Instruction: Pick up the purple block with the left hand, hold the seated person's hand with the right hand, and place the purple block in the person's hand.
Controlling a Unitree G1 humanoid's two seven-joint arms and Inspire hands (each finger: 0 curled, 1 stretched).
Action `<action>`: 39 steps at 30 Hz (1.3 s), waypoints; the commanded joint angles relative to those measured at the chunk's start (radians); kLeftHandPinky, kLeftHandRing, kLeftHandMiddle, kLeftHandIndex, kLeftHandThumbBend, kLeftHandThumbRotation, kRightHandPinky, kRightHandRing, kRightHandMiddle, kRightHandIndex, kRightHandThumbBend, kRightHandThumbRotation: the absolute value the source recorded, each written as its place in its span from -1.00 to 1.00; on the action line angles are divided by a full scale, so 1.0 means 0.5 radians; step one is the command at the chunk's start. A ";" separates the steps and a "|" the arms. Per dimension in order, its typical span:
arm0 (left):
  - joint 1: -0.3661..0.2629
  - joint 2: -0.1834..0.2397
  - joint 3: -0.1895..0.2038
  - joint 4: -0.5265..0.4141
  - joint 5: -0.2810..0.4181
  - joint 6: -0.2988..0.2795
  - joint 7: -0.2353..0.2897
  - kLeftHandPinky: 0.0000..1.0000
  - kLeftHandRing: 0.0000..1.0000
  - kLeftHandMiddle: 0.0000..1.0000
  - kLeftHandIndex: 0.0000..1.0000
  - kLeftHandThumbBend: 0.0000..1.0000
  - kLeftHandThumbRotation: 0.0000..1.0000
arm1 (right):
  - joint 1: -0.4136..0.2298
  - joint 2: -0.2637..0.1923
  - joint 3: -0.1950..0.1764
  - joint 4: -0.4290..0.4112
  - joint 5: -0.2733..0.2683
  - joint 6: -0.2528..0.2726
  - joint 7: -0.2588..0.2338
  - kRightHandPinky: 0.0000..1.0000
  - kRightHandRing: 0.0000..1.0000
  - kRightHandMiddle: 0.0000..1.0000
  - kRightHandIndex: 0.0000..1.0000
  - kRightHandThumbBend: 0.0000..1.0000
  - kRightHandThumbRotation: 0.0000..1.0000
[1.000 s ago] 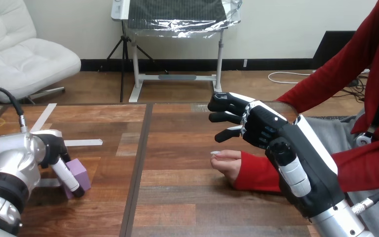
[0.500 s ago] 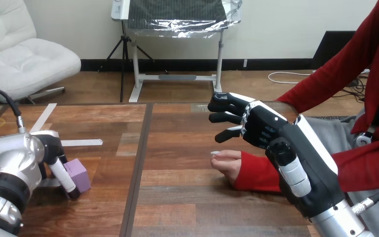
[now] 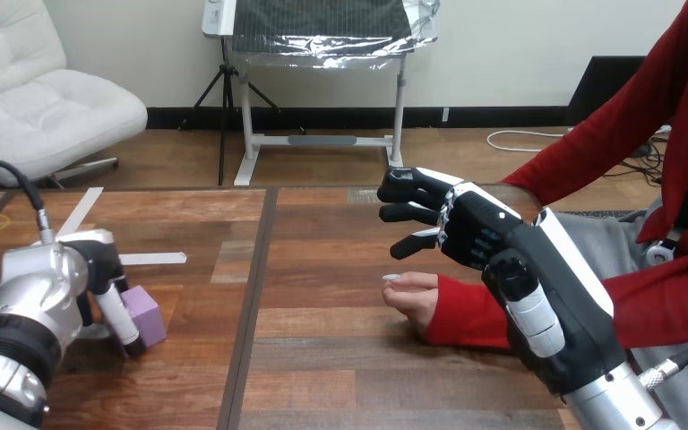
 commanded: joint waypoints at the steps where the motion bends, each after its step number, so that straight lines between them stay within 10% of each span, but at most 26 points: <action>1: -0.054 -0.001 -0.010 -0.043 0.025 -0.018 0.095 -0.32 -0.03 0.14 0.23 0.54 -0.79 | -0.092 0.011 -0.045 -0.071 0.033 -0.053 -0.011 0.27 0.57 0.63 0.62 0.79 1.00; 39: 0.026 -0.037 0.042 -0.034 -0.020 -0.062 0.449 -0.59 -0.41 -0.20 -0.03 0.48 -1.00 | -0.100 -0.013 -0.049 -0.065 0.009 -0.028 -0.008 0.29 0.59 0.65 0.64 0.82 1.00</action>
